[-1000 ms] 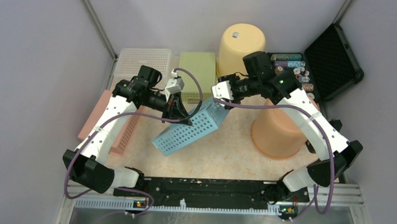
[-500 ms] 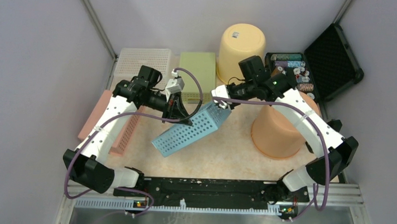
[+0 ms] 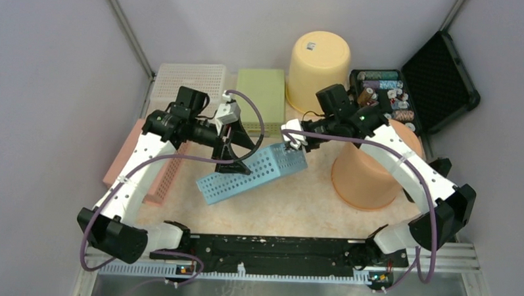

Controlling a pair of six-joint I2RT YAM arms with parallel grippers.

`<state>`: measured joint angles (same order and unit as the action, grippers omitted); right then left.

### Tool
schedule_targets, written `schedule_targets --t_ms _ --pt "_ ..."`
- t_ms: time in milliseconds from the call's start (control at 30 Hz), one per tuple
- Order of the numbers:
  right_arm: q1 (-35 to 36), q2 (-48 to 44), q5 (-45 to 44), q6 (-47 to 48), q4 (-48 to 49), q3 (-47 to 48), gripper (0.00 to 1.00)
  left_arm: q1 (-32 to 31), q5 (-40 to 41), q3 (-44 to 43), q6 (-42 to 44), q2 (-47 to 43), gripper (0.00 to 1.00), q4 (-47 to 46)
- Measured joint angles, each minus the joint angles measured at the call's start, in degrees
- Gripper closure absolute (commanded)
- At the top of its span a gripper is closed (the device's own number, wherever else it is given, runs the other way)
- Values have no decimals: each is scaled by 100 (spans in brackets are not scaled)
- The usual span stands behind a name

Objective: Turn the large container upside down
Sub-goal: Adjust the container.

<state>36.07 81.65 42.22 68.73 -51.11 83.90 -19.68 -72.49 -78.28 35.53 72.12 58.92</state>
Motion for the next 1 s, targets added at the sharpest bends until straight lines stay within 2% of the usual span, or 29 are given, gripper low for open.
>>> schedule_targets --t_ms 133,233,333,467,733,1000 --pt "-33 -302 -85 -422 234 -317 100 0 319 -101 -109 -118 1 -133" --pt "-107 -557 -151 -933 544 -610 100 7 1174 -146 -601 -267 1 -529" --pt "-181 -785 -195 -1576 890 -929 100 61 2361 -146 -1069 -426 1 -973" --pt "-258 -940 -219 -2551 1320 -1239 100 557 3541 -149 -1615 -424 1 -1346" --pt "-527 -1075 -72 -3967 1902 -1674 100 2264 4273 55 -2063 -131 2 -1436" --pt "-1010 -1082 282 -5110 2369 -2068 100 2664 4892 1001 -1790 -466 9 -1381"
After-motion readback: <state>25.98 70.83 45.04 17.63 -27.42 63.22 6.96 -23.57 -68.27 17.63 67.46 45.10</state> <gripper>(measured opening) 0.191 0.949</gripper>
